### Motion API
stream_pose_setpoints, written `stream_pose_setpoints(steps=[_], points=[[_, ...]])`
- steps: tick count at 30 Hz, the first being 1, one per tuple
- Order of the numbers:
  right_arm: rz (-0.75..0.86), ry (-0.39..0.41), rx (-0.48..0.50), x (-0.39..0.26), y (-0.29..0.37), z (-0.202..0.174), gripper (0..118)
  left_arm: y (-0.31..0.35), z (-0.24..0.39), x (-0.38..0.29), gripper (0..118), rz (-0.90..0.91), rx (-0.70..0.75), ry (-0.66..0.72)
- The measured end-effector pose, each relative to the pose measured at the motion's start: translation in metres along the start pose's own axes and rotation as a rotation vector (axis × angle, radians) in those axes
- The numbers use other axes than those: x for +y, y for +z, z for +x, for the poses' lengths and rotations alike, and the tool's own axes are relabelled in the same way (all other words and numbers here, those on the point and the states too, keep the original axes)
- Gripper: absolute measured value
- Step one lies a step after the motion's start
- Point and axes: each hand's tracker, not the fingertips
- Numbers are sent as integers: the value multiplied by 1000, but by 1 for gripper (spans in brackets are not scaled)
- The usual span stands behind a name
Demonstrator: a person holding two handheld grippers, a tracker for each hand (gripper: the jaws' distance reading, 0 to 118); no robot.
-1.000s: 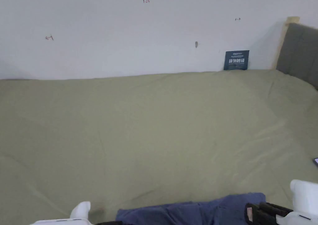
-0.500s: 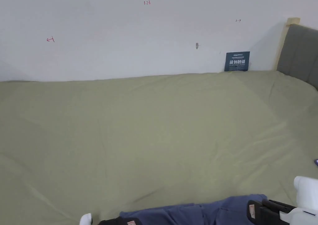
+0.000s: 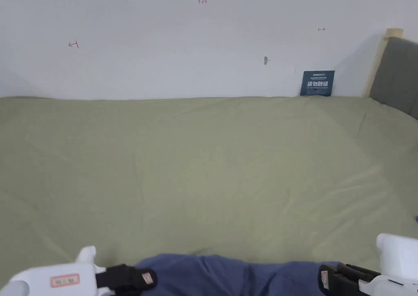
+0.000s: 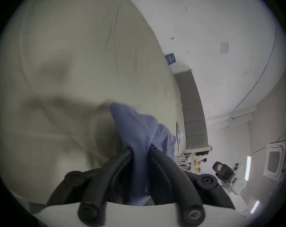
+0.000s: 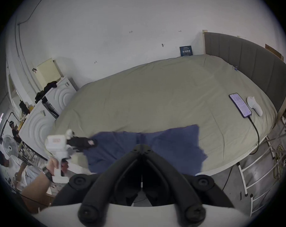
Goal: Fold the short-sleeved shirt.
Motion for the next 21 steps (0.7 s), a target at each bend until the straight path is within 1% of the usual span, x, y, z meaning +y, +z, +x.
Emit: stream_pose_setpoints(steps=[3,5,7,9,11,13,15,17,19,21], points=[[4,-1,3,2,-5,-2,2,54,7,31,10,39,70,-55],[0,-2,6,3,-11,-5,2,91,24,42,10,73,195,-97],[-5,4,16,4,-15,-9,2,121,35,51,10,102,259,-122],[-16,15,27,4,-19,-14,2,141,54,53,10,132,403,-197],[-23,22,30,3,-23,-18,2,151,72,50,10,156,533,-234],[-35,29,41,1,-26,-21,2,147,90,42,10,188,584,-297],[-44,32,50,-1,-29,-22,2,126,104,29,10,164,582,-320],[-51,25,57,-4,-31,-22,2,94,109,19,10,119,541,-345],[-66,11,64,-6,-31,-21,2,53,116,8,10,40,490,-328],[-65,1,66,-9,-27,-17,2,17,122,-1,10,-30,456,-348]])
